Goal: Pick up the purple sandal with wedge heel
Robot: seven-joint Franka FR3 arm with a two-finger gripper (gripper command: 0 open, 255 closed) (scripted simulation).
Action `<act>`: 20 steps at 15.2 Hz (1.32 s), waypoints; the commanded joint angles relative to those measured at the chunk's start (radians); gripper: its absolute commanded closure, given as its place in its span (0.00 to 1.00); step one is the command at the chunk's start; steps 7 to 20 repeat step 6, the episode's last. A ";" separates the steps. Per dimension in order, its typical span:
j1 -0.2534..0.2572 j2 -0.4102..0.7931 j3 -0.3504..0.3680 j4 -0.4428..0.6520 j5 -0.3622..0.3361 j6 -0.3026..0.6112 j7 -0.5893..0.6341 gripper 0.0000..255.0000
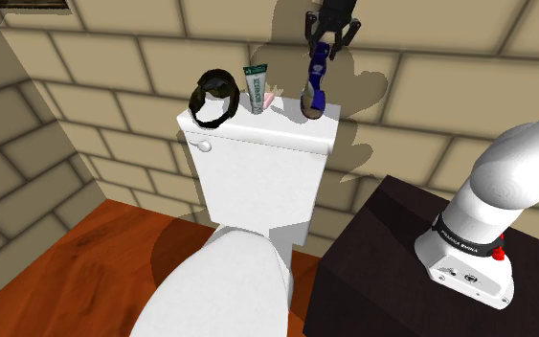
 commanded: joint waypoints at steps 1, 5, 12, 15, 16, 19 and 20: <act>0.000 0.001 0.001 0.028 0.000 -0.027 0.001 1.00; -0.001 0.008 0.000 0.076 -0.001 -0.068 0.001 1.00; -0.001 0.008 0.000 0.077 -0.001 -0.068 0.001 1.00; -0.001 0.008 0.000 0.077 -0.001 -0.068 0.001 1.00; -0.001 0.008 0.000 0.077 -0.001 -0.068 0.001 1.00; -0.001 0.008 0.000 0.077 -0.001 -0.068 0.001 1.00; -0.001 0.008 0.000 0.077 -0.001 -0.068 0.001 1.00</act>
